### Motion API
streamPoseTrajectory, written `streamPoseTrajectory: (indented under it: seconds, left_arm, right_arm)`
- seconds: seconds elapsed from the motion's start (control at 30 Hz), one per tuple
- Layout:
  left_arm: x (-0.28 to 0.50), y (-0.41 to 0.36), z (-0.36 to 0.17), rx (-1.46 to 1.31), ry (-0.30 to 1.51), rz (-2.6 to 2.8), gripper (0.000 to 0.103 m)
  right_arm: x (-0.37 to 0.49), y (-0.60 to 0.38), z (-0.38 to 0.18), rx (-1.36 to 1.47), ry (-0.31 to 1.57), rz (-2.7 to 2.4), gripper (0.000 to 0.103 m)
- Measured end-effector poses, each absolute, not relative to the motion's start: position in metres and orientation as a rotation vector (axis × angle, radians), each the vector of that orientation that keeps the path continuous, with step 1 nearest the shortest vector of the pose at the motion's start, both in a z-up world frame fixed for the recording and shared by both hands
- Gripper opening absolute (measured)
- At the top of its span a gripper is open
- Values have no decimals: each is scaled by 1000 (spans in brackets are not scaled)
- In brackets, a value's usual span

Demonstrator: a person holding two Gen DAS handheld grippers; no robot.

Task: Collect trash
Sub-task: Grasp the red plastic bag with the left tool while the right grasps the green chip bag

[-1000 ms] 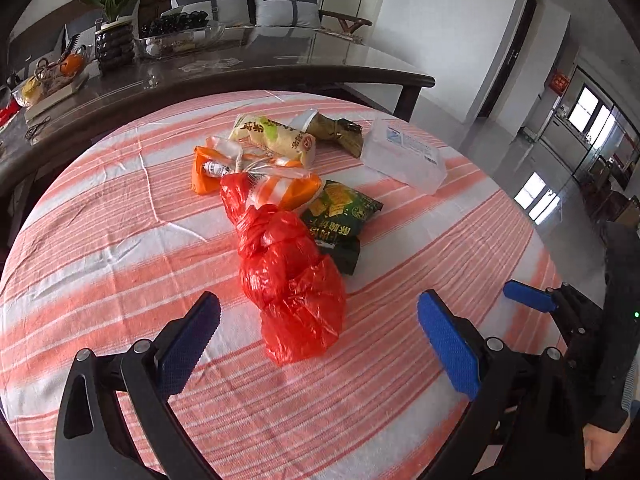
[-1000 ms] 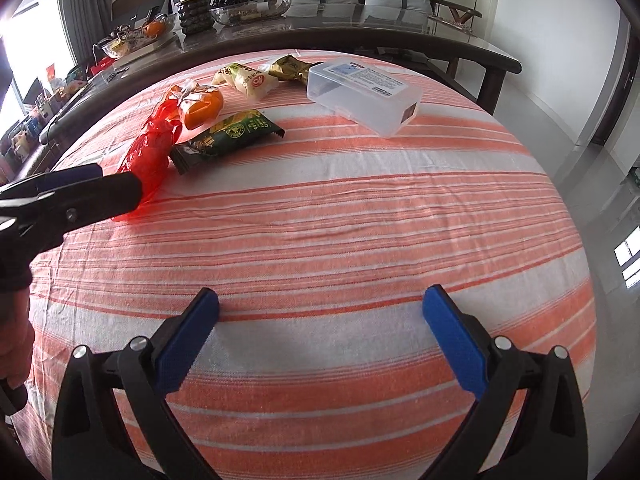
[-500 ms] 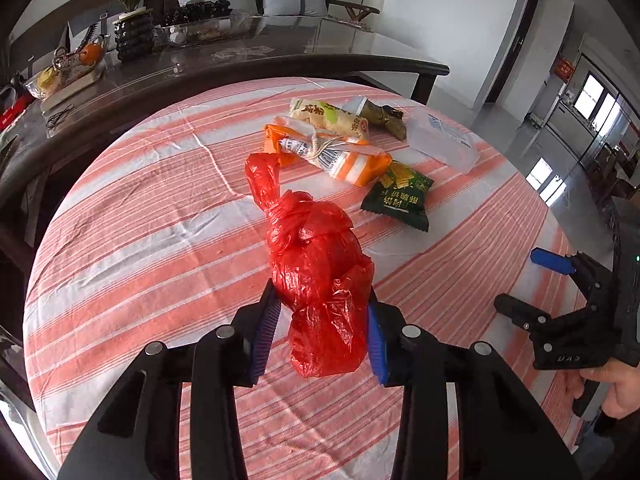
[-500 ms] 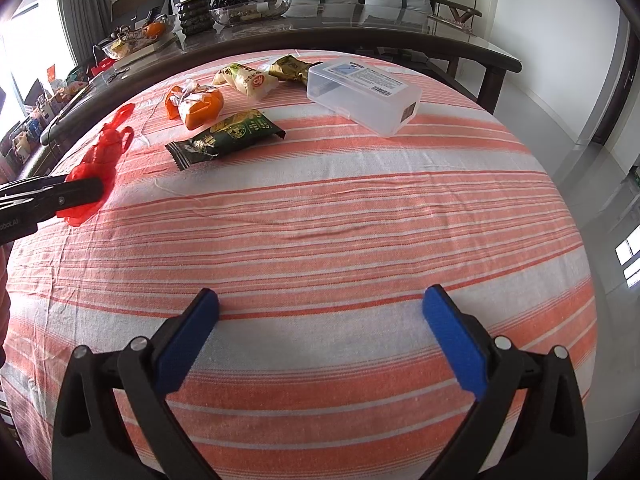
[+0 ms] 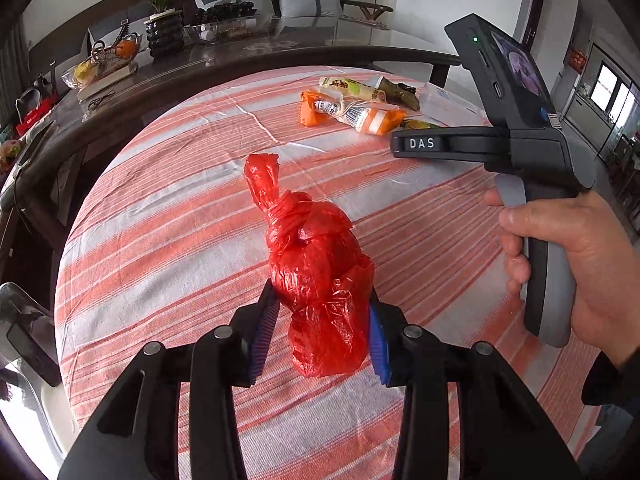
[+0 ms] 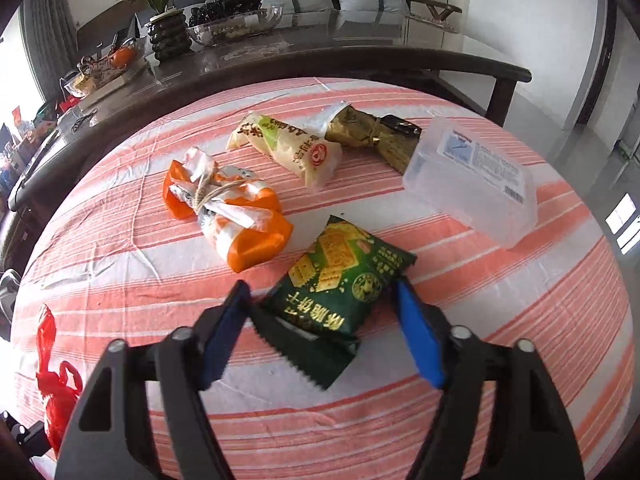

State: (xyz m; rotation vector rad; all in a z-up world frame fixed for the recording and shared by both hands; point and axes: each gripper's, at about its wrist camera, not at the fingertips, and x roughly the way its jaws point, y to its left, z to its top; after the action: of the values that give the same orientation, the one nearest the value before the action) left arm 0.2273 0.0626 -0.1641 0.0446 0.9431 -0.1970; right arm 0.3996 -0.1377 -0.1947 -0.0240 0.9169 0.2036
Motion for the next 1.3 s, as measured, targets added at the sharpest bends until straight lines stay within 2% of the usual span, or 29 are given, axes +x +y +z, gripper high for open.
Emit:
streamPoseTrajectory:
  seconds: [0.3, 0.37, 0.43, 0.5, 0.6, 0.77, 0.97, 1.03, 1.1, 1.13, 1.17, 1.3]
  left_arm:
    - [226, 23, -165, 58, 924, -286, 43]
    - [227, 15, -167, 65, 924, -289, 51]
    - [228, 12, -171, 72, 938, -282, 70]
    - [224, 13, -172, 87, 945, -270, 76]
    - [213, 26, -172, 102, 959, -258, 84]
    - [206, 47, -157, 7, 958, -298, 86]
    - [240, 22, -165, -1, 1012, -271, 87]
    - [247, 16, -172, 16, 1028, -247, 81]
    - [251, 15, -175, 29, 1028, -223, 70]
    - [251, 15, -174, 36, 1018, -222, 52]
    - [250, 16, -173, 39, 1014, -226, 45]
    - [241, 18, -165, -24, 990, -304, 40]
  right_arm:
    - [314, -243, -198, -63, 905, 390, 50]
    - [300, -257, -198, -80, 905, 401, 51]
    - [292, -265, -197, -76, 913, 397, 60]
    - [287, -270, -197, -51, 924, 395, 72]
    - [284, -277, -195, -6, 959, 373, 81]
    - [291, -287, -185, 151, 1015, 320, 83]
    - [322, -265, -189, 84, 1059, 235, 83]
    - [326, -263, -193, 61, 1062, 208, 71]
    - [324, -263, -191, 19, 1039, 197, 42]
    - [322, -267, -190, 35, 1035, 208, 38]
    - [319, -271, -189, 40, 1030, 210, 37]
    - [302, -286, -179, 64, 991, 262, 36]
